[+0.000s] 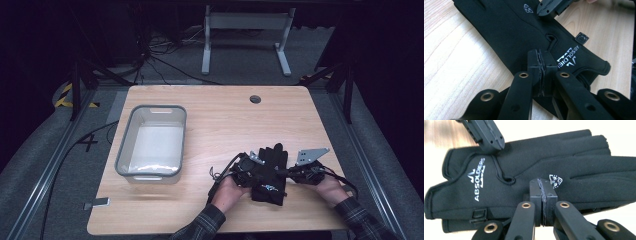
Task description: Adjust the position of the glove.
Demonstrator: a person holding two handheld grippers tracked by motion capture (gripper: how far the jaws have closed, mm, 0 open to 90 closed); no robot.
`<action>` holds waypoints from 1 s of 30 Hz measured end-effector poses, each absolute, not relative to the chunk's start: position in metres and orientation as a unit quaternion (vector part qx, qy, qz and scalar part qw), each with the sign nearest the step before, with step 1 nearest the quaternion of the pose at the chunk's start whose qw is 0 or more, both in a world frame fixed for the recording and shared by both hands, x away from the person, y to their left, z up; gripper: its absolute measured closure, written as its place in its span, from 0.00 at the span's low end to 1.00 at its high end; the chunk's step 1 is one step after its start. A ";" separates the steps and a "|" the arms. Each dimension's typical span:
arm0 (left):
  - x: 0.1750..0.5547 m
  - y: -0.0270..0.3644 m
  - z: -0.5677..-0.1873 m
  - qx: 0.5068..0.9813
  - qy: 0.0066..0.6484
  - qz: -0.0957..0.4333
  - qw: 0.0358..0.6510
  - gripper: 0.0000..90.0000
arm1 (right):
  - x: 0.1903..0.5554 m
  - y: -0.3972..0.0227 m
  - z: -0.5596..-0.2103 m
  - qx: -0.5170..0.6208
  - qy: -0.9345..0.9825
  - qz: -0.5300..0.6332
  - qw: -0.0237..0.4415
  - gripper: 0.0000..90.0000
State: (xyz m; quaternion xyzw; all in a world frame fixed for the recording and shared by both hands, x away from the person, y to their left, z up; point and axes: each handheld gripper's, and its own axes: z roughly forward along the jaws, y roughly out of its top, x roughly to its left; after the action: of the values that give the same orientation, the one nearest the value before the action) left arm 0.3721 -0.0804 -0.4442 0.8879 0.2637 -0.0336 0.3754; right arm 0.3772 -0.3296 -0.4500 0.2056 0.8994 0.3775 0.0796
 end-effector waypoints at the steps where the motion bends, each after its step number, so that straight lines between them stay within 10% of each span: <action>1: 0.373 -0.080 -0.444 0.890 0.266 -0.025 0.370 0.98 | 0.377 -0.330 -0.451 0.206 0.900 0.376 0.078 1.00; 30: 0.399 -0.050 -0.444 0.887 0.302 0.009 0.349 0.98 | 0.366 -0.284 -0.456 0.164 0.906 0.390 0.028 1.00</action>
State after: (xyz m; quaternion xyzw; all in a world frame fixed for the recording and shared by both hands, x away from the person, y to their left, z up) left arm 0.3991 -0.0498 -0.4445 0.8872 0.3017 0.0088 0.3490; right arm 0.3660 -0.2835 -0.4555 0.1636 0.9056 0.3903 0.0284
